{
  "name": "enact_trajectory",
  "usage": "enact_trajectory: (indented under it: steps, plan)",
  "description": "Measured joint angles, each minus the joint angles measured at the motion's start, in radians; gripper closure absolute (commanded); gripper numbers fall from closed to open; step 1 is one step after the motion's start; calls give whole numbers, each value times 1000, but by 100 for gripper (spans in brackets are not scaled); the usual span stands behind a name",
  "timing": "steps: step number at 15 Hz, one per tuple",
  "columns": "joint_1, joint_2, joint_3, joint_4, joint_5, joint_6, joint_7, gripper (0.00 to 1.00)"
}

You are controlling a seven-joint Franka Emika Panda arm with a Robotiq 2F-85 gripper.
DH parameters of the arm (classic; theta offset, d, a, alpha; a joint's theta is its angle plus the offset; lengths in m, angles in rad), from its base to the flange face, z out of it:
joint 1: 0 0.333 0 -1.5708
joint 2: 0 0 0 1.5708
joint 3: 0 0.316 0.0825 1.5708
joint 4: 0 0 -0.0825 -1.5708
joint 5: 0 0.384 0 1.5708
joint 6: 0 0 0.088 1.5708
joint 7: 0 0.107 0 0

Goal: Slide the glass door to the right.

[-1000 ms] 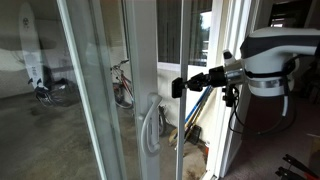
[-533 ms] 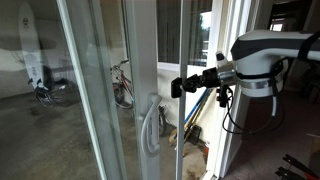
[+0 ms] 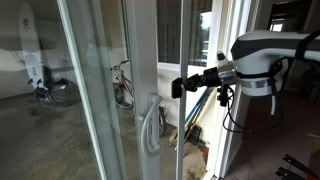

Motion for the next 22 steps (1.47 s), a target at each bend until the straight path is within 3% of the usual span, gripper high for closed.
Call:
enact_trajectory:
  steps: [22]
  plan:
    - [-118, 0, -36, -121, 0, -18, 0, 100]
